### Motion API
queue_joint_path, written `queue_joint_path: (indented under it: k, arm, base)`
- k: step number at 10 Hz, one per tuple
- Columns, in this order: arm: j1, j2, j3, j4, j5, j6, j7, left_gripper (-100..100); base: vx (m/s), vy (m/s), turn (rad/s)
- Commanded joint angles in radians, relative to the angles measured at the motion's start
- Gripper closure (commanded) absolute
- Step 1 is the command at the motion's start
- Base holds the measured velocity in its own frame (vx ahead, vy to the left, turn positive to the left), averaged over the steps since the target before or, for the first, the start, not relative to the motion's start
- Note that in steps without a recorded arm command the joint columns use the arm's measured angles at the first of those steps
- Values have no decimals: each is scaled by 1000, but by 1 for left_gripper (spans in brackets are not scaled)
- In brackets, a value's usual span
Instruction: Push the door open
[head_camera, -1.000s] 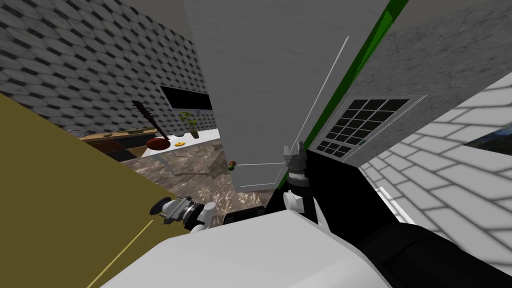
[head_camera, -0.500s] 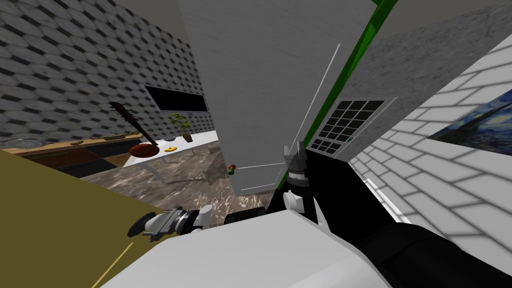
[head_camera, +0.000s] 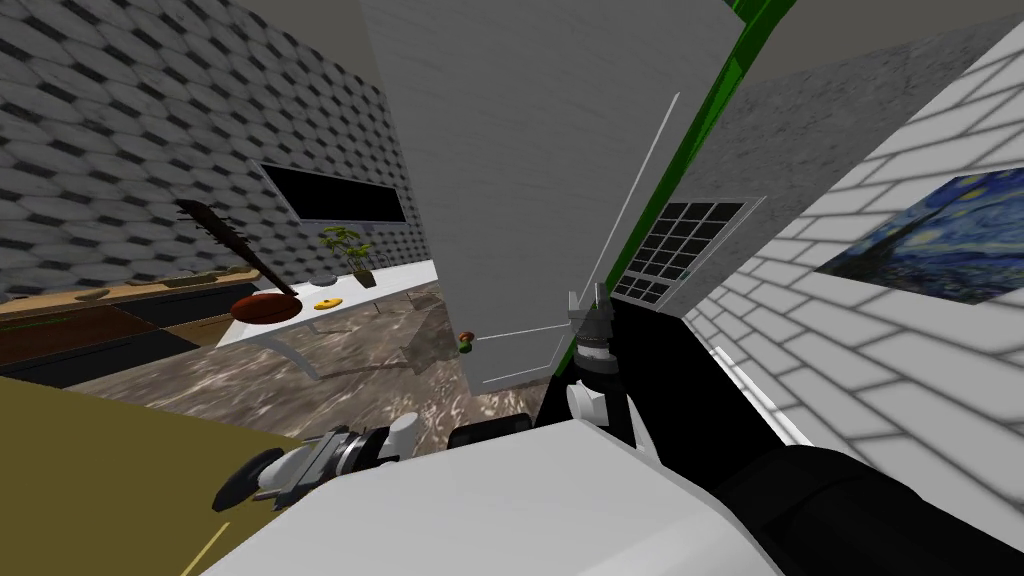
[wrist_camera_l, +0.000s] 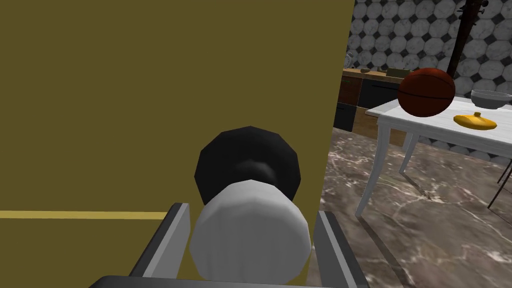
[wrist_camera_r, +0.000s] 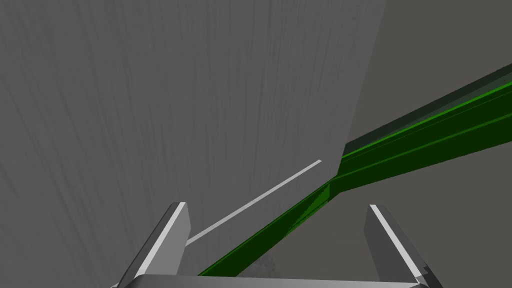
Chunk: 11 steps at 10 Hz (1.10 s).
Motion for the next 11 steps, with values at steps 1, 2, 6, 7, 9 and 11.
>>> queue_joint_path:
  k: [1, 2, 6, 7, 9, 11]
  arm:
    - [-14, 27, 25, 11, 20, -28, -1, 100]
    - [-15, 34, 41, 14, 35, -43, -2, 100]
    - [-23, 33, 104, 25, 99, -107, -6, 100]
    - [-25, 25, 119, 27, 114, -121, -7, 100]
    - [-29, -6, 152, 33, 148, -154, -9, 100]
    - [-19, 29, 160, 17, 165, -166, -13, 100]
  base:
    - [26, 150, -90]
    - [52, 167, -118]
    - [15, 206, -131]
    - [14, 183, -128]
    - [11, 189, -144]
    - [-21, 99, -38]
